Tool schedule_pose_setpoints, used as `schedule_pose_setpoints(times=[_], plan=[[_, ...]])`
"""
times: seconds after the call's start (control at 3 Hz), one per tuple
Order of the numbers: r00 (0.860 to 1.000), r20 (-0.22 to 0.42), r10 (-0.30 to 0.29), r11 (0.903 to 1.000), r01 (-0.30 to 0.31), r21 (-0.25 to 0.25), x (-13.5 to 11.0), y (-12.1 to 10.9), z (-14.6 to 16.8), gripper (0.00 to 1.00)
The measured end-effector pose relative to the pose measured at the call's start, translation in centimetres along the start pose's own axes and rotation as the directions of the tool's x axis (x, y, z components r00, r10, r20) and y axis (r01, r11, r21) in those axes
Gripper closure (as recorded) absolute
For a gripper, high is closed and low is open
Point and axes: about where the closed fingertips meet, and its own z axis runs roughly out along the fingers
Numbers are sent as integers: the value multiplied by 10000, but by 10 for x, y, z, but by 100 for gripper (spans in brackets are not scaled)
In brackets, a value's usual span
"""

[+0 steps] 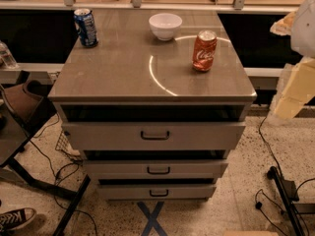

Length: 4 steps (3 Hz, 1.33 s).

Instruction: Place coke can into white bowl

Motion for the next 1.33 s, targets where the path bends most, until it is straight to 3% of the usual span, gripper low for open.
schedule_pose_setpoints(times=[0.33,0.67,1.0,1.33], plan=[[10000,1,0,10000,0,2,0,0,0,0],[9965,588,587,9972,-613,430,0,-16,7,0],[9617,2002,1870,9745,-2074,861,18,-38,22,0],[8653,4016,2998,9235,-3689,1055,38,-67,33,0]])
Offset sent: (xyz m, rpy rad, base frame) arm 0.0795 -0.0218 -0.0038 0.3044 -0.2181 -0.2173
